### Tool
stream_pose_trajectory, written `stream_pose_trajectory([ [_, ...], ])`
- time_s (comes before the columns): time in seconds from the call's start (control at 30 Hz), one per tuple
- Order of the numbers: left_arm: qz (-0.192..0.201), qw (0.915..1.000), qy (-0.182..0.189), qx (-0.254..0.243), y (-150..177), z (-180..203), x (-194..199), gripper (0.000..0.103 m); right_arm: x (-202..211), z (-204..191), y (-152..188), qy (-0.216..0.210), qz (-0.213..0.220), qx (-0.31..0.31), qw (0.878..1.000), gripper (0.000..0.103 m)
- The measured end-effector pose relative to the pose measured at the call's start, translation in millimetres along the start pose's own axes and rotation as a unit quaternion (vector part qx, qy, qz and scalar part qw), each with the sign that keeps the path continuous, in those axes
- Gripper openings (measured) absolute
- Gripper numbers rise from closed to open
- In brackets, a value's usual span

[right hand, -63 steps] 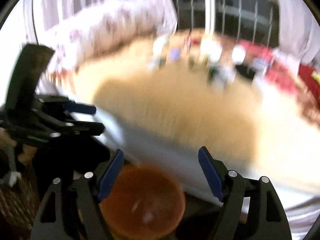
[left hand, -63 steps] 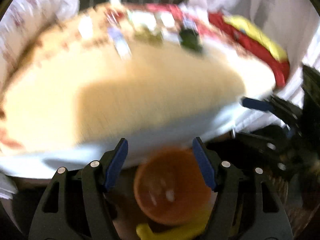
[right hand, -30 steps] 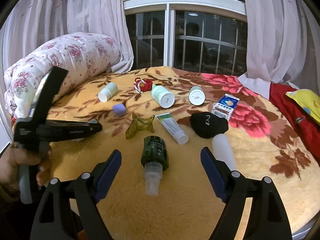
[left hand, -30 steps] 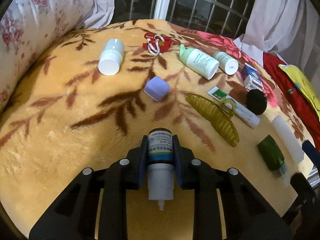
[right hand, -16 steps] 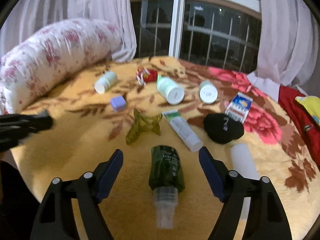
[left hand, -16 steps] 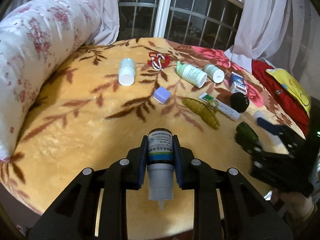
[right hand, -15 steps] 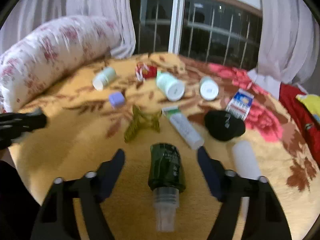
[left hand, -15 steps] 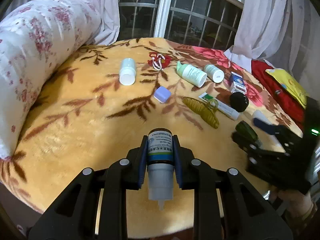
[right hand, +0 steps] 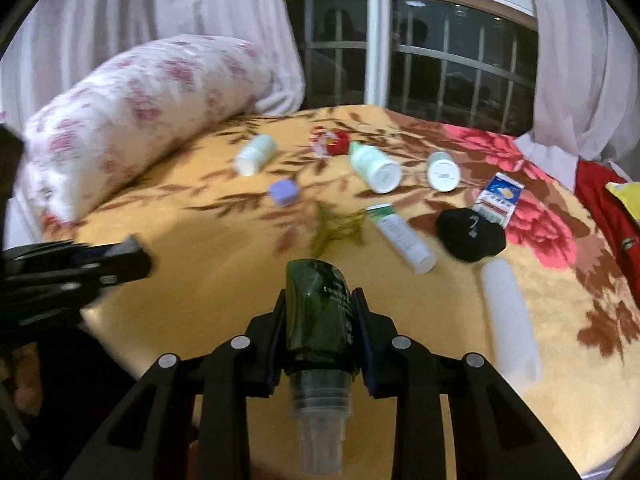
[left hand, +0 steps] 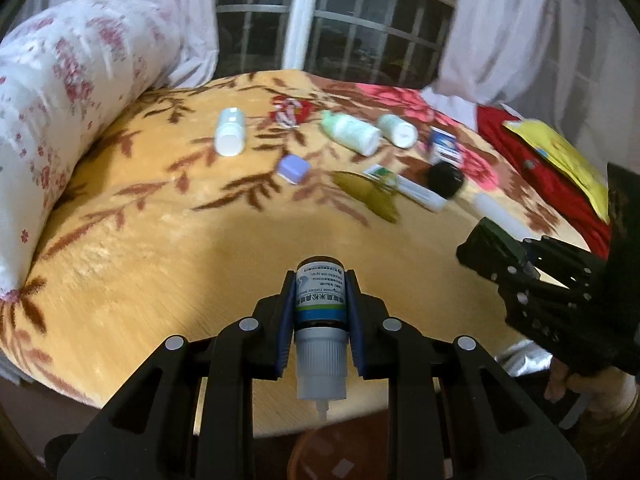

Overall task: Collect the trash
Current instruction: 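Lower both bottles into the orange bin and open both tools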

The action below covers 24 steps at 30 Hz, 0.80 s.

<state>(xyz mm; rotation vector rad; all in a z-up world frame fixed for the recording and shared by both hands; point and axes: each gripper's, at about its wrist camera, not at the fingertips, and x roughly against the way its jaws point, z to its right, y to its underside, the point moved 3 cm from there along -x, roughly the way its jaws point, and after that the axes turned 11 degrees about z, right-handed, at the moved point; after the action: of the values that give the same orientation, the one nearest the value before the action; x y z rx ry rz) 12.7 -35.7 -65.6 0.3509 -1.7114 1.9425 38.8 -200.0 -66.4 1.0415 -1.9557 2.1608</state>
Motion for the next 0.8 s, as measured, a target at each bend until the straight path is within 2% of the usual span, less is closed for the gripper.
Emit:
stream_pose_trajectory([
  [0.13, -0.028, 0.9985, 0.037, -0.03, 24.4, 25.3, 17.0, 0.023, 31.4, -17.6, 26.4, -0.033, -0.037, 0.001, 0.999, 0.03],
  [0.27, -0.093, 0.9917, 0.075, -0.047, 67.2, 44.5, 22.7, 0.023, 40.1, -29.1, 70.0, -0.06, -0.102, -0.012, 0.993, 0.03],
  [0.37, -0.155, 0.9813, 0.098, -0.059, 104.4, 52.9, 20.0, 0.023, 37.0, -37.4, 105.5, -0.072, -0.153, -0.018, 0.985, 0.03],
  [0.5, -0.226, 0.9662, 0.105, -0.064, 146.3, 52.5, 7.4, 0.023, 26.9, -44.0, 149.1, -0.088, -0.218, -0.039, 0.971, 0.03],
  [0.57, -0.249, 0.9607, 0.106, -0.06, 159.2, 51.2, 0.8, 0.023, 20.8, -48.0, 167.1, -0.088, -0.244, -0.036, 0.965, 0.03],
  [0.6, -0.267, 0.9553, 0.112, -0.058, 166.8, 51.9, -3.9, 0.023, 19.2, -48.9, 171.4, -0.087, -0.249, -0.037, 0.964, 0.031],
  [0.67, -0.282, 0.9517, 0.112, -0.049, 173.9, 51.0, -9.4, 0.023, 14.0, -52.2, 180.0, -0.091, -0.266, -0.035, 0.959, 0.032],
  [0.7, -0.29, 0.9498, 0.107, -0.049, 177.5, 50.7, -12.3, 0.029, 12.6, -53.4, 182.7, -0.087, -0.27, -0.029, 0.959, 0.034],
  [0.73, -0.301, 0.9467, 0.103, -0.051, 180.7, 50.8, -14.8, 0.043, 12.3, -53.9, 183.2, -0.083, -0.269, -0.024, 0.959, 0.05],
  [0.77, -0.308, 0.9453, 0.095, -0.053, 182.2, 50.7, -16.6, 0.049, 12.2, -54.5, 183.3, -0.081, -0.269, -0.02, 0.959, 0.06],
  [0.8, -0.307, 0.946, 0.087, -0.056, 182.3, 49.9, -16.8, 0.057, 12.9, -54.3, 182.5, -0.073, -0.266, -0.009, 0.961, 0.061],
])
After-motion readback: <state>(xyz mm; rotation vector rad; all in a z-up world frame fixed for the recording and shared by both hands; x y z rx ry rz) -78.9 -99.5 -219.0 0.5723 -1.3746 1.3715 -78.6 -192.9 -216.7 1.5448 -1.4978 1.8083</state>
